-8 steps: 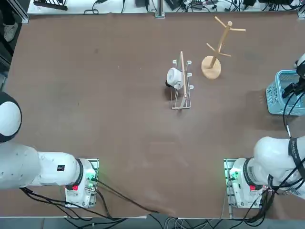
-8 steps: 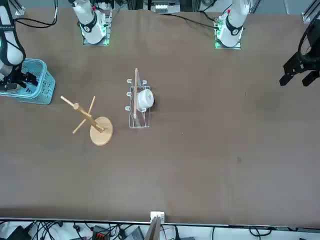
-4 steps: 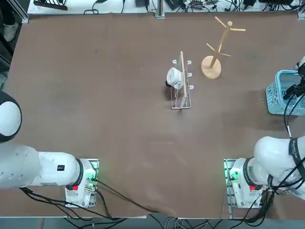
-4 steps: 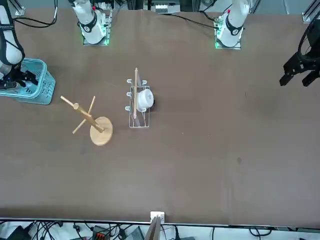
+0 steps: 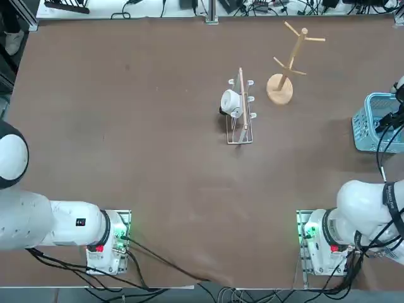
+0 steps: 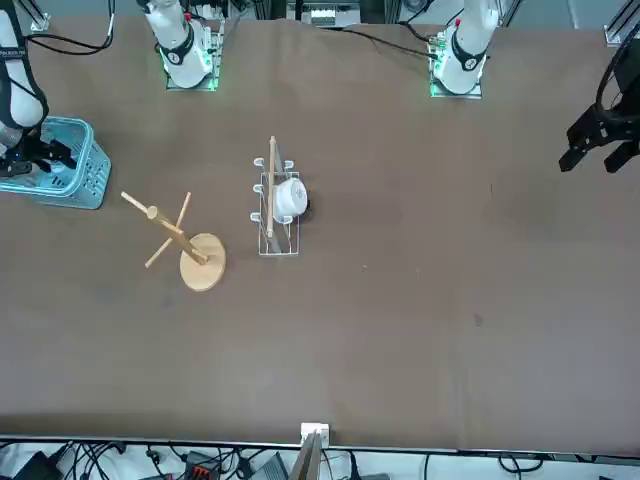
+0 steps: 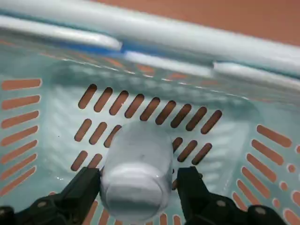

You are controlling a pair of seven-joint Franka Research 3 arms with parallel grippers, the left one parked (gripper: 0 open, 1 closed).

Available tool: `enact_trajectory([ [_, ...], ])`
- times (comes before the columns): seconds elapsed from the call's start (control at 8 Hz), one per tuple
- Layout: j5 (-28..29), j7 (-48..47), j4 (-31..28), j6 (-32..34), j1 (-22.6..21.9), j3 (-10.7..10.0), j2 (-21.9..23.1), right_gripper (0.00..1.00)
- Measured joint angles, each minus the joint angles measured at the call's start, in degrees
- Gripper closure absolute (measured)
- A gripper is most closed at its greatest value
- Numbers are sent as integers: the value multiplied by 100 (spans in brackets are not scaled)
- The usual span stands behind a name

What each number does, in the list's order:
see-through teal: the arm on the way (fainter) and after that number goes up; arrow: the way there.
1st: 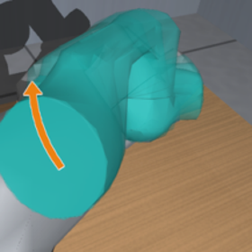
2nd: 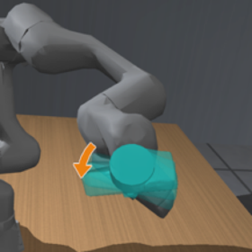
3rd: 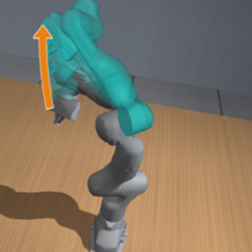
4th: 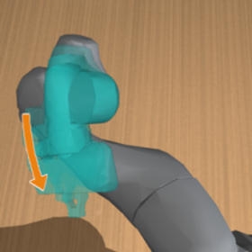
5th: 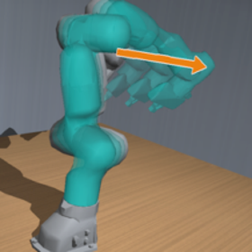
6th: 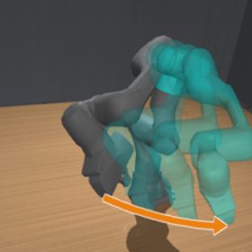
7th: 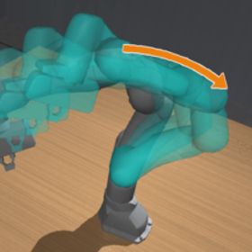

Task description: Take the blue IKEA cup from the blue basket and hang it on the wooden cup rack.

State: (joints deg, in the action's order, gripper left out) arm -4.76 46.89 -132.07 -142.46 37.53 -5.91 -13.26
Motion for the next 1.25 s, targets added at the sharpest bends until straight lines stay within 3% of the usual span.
enact_trajectory([
  [0.25,0,5,0,0,0,16,-4,2],
  [0.62,0,9,2,0,0,32,-12,18],
  [1.25,0,15,37,-5,-24,77,8,18],
])
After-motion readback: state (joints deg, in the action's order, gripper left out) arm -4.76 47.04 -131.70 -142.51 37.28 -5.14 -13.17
